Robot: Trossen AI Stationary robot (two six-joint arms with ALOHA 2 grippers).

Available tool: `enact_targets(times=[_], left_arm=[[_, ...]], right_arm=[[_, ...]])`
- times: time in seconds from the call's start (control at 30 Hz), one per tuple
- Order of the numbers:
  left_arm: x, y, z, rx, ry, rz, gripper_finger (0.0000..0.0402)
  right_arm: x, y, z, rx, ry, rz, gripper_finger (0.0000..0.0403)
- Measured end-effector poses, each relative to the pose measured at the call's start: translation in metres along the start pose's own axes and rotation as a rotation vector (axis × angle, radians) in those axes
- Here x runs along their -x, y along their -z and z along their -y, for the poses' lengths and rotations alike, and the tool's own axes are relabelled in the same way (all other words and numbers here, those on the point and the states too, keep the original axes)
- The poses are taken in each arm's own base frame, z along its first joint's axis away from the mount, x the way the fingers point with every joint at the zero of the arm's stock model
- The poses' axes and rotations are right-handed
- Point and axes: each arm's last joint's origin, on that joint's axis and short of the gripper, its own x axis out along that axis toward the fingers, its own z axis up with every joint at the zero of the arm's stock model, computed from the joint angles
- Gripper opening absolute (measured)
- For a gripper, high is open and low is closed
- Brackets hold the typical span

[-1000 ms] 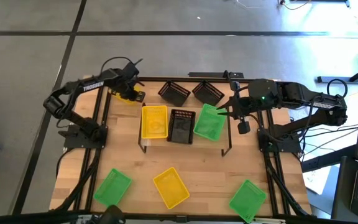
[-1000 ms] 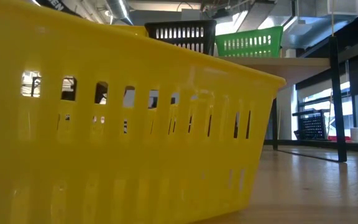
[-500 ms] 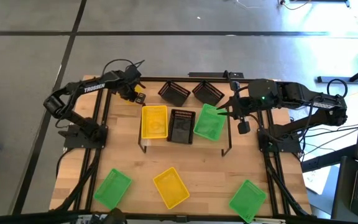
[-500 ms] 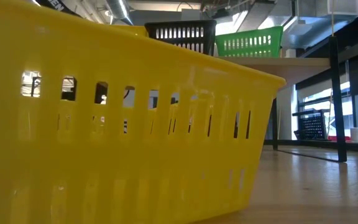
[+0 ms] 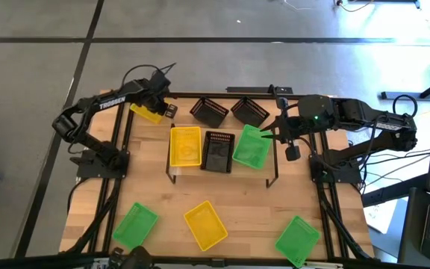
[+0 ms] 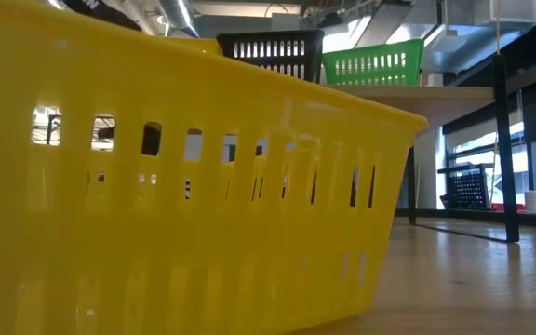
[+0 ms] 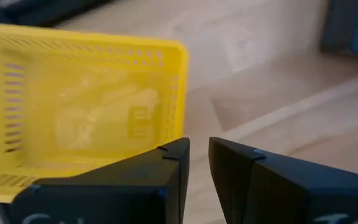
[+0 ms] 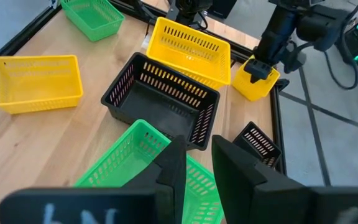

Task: Stack baskets on shelf by color
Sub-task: Stack the top yellow bin on the other yellow bin on the shelf

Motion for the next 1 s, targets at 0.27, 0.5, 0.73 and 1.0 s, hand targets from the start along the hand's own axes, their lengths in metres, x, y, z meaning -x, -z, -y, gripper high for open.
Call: enact_targets(times=[0.27,0.5,0.73,1.0], left_arm=[[-0.005,0.010,-0.004,0.005,-0.016,-0.072,0.0053],[-0.006,0.011,-0.004,0.004,-0.017,-0.075,0.0053],[-0.014,0.012,-0.004,-0.001,-0.063,-0.093,0.0053],[-0.029,0.012,-0.001,-0.034,-0.103,-0.129,0.0053]], right_arm=[[0.000,0.000,0.000,-0.048,0.000,0.000,0.0076],[0.000,0.000,0.000,-0.048,0.000,0.000,0.0076],[0.000,0.000,-0.001,-0.048,-0.021,0.008,0.0076],[0.000,0.000,-0.001,-0.059,-0.042,0.015,0.0076]])
